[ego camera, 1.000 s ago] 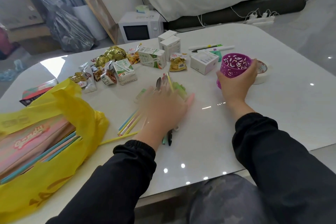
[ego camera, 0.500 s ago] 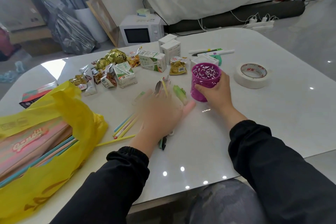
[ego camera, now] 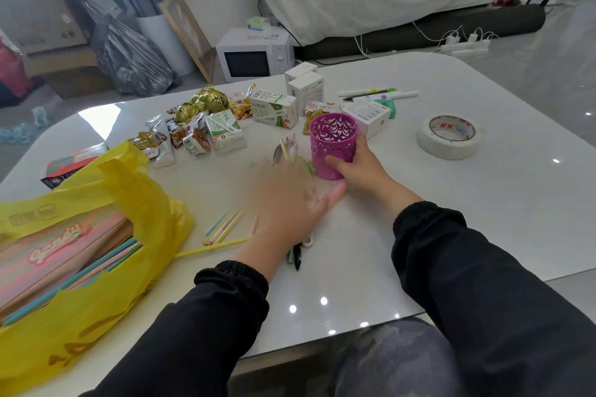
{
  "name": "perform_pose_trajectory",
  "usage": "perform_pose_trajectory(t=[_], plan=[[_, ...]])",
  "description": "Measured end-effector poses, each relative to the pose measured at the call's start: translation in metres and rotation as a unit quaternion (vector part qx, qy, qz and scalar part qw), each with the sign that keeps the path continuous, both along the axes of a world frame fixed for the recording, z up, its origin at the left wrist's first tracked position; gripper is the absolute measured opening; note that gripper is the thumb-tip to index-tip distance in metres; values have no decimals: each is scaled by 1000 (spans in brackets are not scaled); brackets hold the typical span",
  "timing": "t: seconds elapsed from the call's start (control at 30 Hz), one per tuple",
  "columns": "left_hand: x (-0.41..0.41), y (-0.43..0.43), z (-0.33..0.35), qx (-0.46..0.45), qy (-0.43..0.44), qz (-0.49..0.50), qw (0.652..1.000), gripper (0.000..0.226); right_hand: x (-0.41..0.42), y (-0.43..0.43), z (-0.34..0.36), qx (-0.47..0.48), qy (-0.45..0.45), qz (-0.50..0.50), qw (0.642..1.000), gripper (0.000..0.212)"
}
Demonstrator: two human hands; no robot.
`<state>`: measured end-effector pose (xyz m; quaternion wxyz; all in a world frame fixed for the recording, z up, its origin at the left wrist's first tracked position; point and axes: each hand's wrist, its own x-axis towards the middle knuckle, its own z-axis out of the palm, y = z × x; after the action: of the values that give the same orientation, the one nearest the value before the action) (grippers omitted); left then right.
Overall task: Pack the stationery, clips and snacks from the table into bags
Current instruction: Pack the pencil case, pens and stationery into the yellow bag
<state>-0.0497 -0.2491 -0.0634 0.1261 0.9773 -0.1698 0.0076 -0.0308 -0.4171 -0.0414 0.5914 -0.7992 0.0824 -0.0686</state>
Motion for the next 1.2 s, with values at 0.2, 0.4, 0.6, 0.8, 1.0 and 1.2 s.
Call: perform_pose_trajectory(t=[0.2,0.4,0.6,0.8,1.0,1.2], plan=[[3,-2,-4,7,-4,-21,1000,80,-16,-42,4,-223,-18,-81,971,65],[4,-3,-2,17,-8,-21,1000,77,-6,-94,-7,-457,223,-190,840,69],[4,-2,-1,23,-12,-21,999,76,-5,-94,-3,-474,215,-210,827,54],[7,-1,-3,24,-20,-23,999,77,-20,-61,-18,-492,80,-155,853,43],[8,2,0,14,-20,-17,1000,75,-22,-32,-20,-409,9,-106,906,36],[12,9,4,-34,-9,2,999,83,-18,-30,-14,-337,-55,-107,934,30]])
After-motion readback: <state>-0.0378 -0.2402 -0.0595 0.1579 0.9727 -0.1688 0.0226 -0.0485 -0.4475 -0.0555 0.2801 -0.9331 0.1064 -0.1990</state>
